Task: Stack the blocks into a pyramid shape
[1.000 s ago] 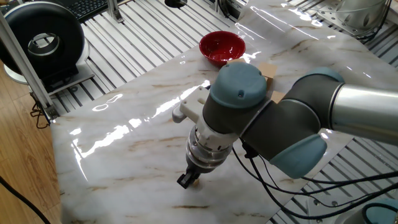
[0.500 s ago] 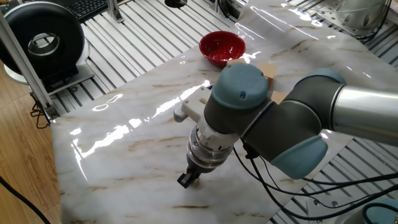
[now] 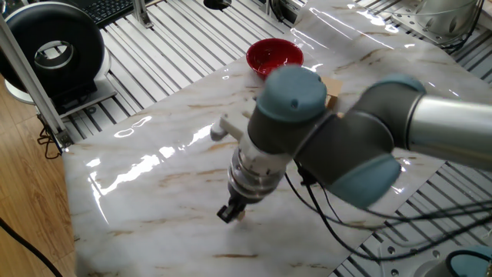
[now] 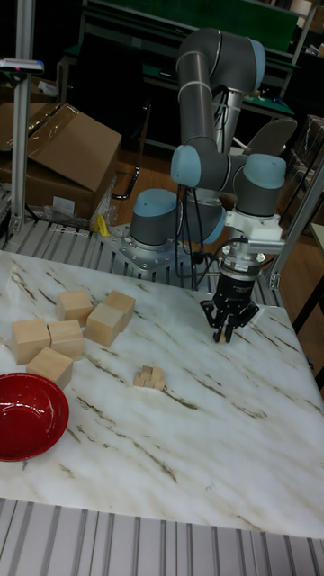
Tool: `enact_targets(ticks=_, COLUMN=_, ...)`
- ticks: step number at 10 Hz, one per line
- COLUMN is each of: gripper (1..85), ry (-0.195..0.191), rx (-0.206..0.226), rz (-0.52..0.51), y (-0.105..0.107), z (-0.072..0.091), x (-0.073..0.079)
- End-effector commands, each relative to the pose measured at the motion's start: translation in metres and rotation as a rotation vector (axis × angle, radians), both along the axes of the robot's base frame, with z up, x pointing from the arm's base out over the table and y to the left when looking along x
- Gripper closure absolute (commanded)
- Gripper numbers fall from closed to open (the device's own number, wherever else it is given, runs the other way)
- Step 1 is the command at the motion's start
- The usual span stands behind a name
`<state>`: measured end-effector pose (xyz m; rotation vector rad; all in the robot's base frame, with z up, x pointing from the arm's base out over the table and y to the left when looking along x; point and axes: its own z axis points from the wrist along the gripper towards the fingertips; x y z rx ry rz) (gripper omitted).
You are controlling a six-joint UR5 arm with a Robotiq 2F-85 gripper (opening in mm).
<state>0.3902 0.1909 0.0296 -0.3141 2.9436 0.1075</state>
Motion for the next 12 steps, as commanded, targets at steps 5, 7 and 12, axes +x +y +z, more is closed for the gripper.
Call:
enact_targets(ticks=5, gripper=84.7, ry=-0.057, rx=-0.106, rz=0.223, y=-0.030, z=0.023, x=0.053)
enact_targets(ticks=7, gripper=84.7, ry=-0.027, rx=-0.206, rz=0.452, y=-0.052, z=0.021, x=0.048)
enact_targets(ticks=12, gripper=84.7, ry=-0.015, rx=-0.107, rz=0.121, y=-0.041, z=0.021, x=0.047)
